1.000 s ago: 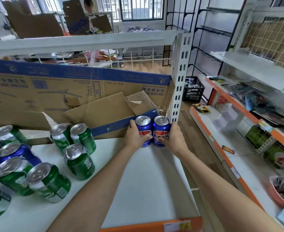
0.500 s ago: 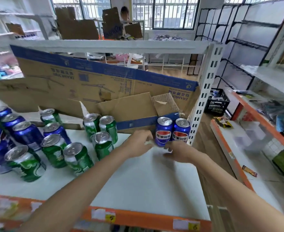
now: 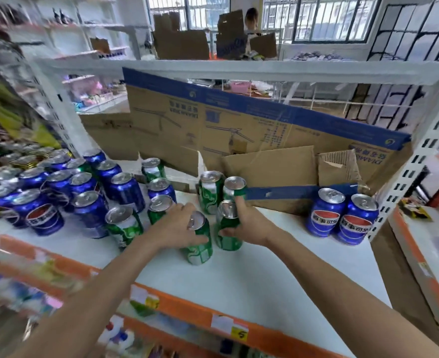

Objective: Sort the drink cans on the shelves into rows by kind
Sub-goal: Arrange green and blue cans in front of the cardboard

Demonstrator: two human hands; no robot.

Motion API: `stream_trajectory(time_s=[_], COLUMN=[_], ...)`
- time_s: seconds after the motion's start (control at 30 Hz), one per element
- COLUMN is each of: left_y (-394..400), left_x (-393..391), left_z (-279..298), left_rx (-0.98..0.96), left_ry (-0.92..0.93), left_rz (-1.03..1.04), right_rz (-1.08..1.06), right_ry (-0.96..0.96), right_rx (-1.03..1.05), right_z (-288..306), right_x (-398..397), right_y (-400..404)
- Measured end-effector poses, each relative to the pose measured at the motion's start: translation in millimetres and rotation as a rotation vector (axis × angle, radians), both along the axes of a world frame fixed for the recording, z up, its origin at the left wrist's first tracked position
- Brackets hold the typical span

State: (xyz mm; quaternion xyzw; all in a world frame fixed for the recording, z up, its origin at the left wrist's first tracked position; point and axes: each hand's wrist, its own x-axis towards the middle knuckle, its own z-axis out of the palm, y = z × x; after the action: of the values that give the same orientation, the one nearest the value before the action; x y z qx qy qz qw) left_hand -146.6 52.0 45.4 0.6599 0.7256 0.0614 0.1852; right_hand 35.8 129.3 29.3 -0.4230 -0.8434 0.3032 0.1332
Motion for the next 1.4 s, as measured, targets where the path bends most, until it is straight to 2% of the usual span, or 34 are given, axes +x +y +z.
stream_trajectory(time_s=[0.1, 0.23, 0.37, 0.47, 0.57, 0.73, 1.0, 1.2, 1.4], left_y=[-7.5, -14.5, -22.8, -18.5, -7.1, 26.0, 78.3, 83.8, 91.0], left_x=[-10.7, -13.6, 0.5, 17.3, 37.8, 88.5, 181.4, 229.5, 237.4], left_z=[-19.6, -34.3, -44.7, -51.3, -49.6, -38.5, -21.3, -48.5, -58.3], left_rx=[0.022, 0.083, 0.182, 0.278, 0.280, 0.284, 0.303, 0.330, 0.316], left_ry=[-0.301, -0.501, -0.723, -0.727, -0.769, -0.756, -0.739, -0.649, -0.575], left_rz=[0.046, 0.116, 0.192, 0.218, 0.205, 0.089, -0.094, -0.049, -0.027], right_rz=[-0.063, -0.129, -0.108, -0.096, -0.116, -0.313, -0.600, -0.694, -0.707], right_ry=[0.148, 0.253, 0.286, 0.274, 0.227, 0.153, 0.333, 0.341, 0.298], right_rx=[-0.046, -0.130, -0.199, -0.179, -0.116, -0.007, -0.001, 0.019, 0.085], right_z=[-13.8, -17.2, -18.0, -18.0, -16.8, -12.3, 4.6, -15.7, -28.4], right_x=[-4.9, -2.7, 5.9, 22.0, 46.3, 98.3, 176.5, 214.3, 222.0], right_y=[-4.5, -9.6, -15.6, -24.0, -28.1, -21.0, -14.0, -17.8, -11.4])
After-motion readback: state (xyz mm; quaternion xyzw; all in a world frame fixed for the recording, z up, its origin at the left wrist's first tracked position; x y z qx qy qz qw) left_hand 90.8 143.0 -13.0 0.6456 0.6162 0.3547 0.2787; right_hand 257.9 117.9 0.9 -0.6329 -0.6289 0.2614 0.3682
